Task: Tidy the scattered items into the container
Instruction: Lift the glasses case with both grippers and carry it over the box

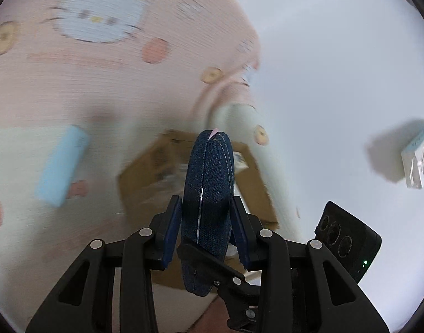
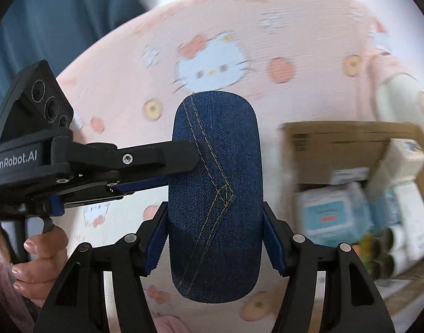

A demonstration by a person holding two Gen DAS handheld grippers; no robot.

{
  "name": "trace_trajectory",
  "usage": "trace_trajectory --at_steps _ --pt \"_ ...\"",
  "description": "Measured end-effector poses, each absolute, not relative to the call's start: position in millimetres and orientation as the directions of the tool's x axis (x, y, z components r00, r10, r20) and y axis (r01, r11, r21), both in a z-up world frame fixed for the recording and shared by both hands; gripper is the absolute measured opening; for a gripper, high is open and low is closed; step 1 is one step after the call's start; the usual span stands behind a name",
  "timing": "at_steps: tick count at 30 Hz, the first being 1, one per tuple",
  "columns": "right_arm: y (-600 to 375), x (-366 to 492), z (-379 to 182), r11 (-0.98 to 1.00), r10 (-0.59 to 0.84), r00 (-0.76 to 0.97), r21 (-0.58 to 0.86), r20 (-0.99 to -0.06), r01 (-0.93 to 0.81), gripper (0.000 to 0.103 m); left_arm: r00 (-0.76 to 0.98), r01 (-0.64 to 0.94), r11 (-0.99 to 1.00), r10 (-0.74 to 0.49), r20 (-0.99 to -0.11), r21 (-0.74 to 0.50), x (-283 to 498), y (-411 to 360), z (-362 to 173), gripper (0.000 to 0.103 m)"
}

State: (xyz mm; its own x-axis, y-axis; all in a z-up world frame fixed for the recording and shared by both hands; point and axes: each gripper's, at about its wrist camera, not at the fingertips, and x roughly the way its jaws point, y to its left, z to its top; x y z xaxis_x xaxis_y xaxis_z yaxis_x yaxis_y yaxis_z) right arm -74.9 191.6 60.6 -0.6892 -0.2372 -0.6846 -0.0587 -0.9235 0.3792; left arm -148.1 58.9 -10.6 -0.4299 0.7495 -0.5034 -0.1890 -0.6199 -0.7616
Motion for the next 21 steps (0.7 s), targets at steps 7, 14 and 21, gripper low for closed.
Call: trace_trajectory --at_steps 7,14,21 --pt "259.9 -62.8 50.7 -0.888 -0.243 -0.659 0.436 -0.712 -0.144 0.06 -0.328 -0.251 -0.625 0.774 -0.542 -0.74 -165.0 134.9 -8.7 0.039" --pt "295.7 -51.8 29.7 -0.864 -0.266 -0.599 0.462 -0.755 -0.199 0.06 -0.254 -0.259 -0.662 0.749 -0.612 -0.703 -174.6 177.1 -26.3 0.039" --pt "300.1 -64.1 6.9 -0.866 -0.3 -0.542 0.462 -0.785 -0.191 0.06 -0.24 -0.21 -0.697 0.716 -0.655 -0.685 -189.5 184.2 -42.7 0.039"
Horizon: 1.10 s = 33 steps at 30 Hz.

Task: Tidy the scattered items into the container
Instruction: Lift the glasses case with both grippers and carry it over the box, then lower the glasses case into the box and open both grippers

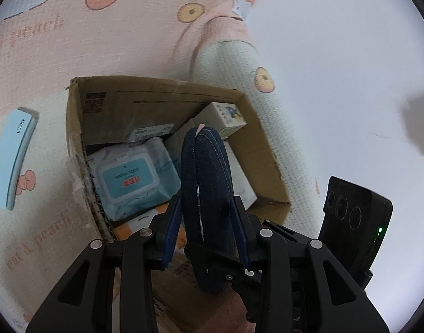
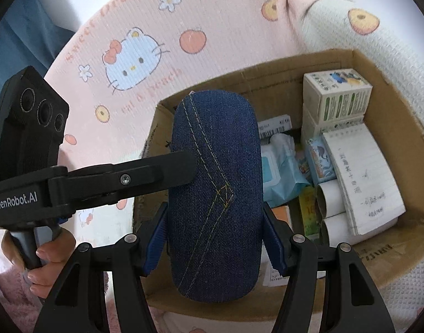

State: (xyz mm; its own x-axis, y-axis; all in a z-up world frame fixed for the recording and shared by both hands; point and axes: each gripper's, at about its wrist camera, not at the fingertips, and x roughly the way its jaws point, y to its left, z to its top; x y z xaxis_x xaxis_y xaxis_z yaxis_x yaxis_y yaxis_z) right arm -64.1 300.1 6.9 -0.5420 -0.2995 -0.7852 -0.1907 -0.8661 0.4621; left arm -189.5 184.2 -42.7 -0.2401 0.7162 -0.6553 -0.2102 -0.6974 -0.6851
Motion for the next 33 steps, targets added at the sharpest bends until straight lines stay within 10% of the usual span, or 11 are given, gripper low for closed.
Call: trace_trajectory --at_steps 20,23,33 --pt "321.7 -94.2 -24.4 -0.916 -0.294 -0.339 0.365 -0.894 -0.166 0.059 -0.28 -0.202 -0.865 0.501 -0.819 -0.46 -193.4 193.4 -42.7 0.046" --pt "325.3 -105.9 -39.0 -0.939 -0.22 -0.282 0.282 -0.934 -0.2 0.02 -0.279 -0.214 -0.872 0.486 -0.828 -0.44 -194.2 197.5 -45.1 0.029" --pt "330.0 -141.9 -85.9 -0.924 -0.28 -0.018 0.275 -0.96 -0.265 0.018 -0.162 -0.127 -0.909 0.414 -0.896 -0.397 -227.3 225.0 -66.0 0.007"
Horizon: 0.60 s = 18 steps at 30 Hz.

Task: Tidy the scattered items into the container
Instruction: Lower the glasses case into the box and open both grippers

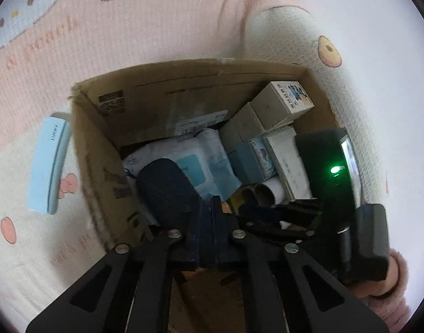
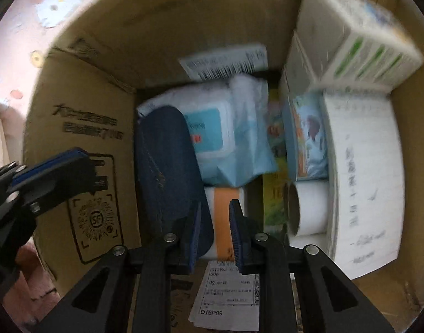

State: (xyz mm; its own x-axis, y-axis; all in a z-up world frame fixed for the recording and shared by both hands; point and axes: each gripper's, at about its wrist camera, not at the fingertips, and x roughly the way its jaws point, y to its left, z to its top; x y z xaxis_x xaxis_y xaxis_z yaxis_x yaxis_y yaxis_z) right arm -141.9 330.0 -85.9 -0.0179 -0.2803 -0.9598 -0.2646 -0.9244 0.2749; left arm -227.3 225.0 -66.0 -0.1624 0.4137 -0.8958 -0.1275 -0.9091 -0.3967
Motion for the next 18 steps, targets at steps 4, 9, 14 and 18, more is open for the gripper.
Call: trace_trajectory --at_steps 4,9,14,18 --pt "323.3 -149.2 -98.1 -0.945 -0.248 0.082 0.222 -0.965 -0.239 0.018 -0.141 -0.113 -0.918 0.393 -0.909 -0.379 -237.3 227.5 -73.2 0.007" --pt "308.3 -162.0 -98.8 -0.972 -0.18 0.116 0.158 -0.977 -0.173 0.018 -0.133 -0.096 -0.918 0.394 -0.909 -0.384 -238.6 220.0 -69.7 0.001" --pt "309.5 -181.6 -99.8 -0.967 -0.173 0.084 0.153 -0.981 -0.203 0.018 -0.203 -0.08 -0.909 0.417 -0.886 -0.41 -242.1 197.4 -47.9 0.003" --pt "304.4 -188.6 -110.8 -0.959 -0.221 0.117 0.193 -0.968 -0.208 0.018 -0.24 -0.096 -0.929 0.371 -0.897 -0.358 -245.0 186.2 -40.7 0.003"
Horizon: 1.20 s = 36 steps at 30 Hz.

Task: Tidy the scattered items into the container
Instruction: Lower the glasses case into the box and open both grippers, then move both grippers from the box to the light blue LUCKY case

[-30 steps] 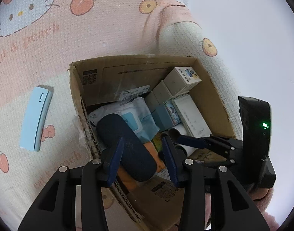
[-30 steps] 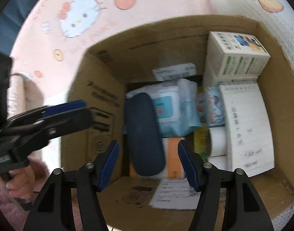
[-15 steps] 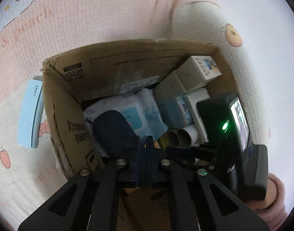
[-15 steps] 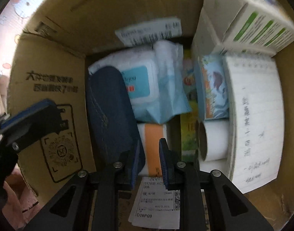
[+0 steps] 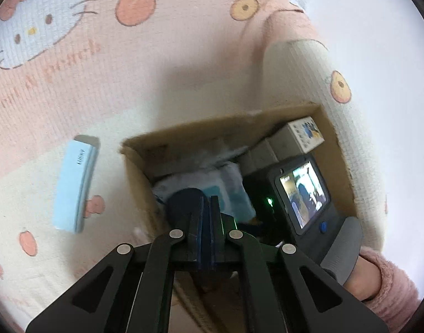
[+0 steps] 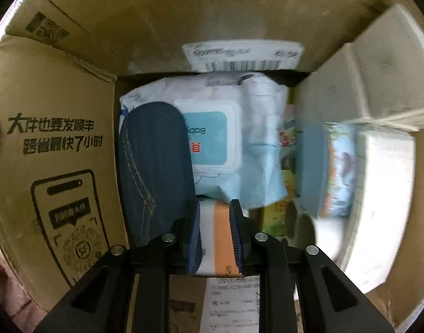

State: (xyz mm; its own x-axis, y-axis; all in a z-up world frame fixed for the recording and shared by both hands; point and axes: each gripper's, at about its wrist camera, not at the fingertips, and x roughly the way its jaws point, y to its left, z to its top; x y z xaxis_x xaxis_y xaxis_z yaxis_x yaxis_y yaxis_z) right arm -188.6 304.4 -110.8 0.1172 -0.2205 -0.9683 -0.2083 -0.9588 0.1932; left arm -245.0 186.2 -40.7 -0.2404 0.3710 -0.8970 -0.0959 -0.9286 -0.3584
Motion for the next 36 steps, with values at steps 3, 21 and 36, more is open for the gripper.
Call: trace_trajectory --at_steps 3,21,36 --pt "299.2 -187.4 -113.9 -0.963 -0.215 0.127 0.189 -0.968 -0.193 0.018 -0.221 -0.084 -0.913 0.407 -0.886 -0.399 -249.2 178.7 -44.2 0.003" --pt "273.8 -138.9 39.1 -0.94 -0.011 -0.398 0.145 -0.917 -0.31 0.062 -0.333 -0.156 -0.838 0.544 -0.771 -0.524 -213.9 115.6 -15.9 0.048" --pt "177.3 -133.5 56.0 -0.954 -0.075 -0.516 0.211 -0.854 -0.211 0.063 -0.383 0.055 -0.83 0.496 -0.78 -0.555 -172.1 5.1 -62.3 0.051"
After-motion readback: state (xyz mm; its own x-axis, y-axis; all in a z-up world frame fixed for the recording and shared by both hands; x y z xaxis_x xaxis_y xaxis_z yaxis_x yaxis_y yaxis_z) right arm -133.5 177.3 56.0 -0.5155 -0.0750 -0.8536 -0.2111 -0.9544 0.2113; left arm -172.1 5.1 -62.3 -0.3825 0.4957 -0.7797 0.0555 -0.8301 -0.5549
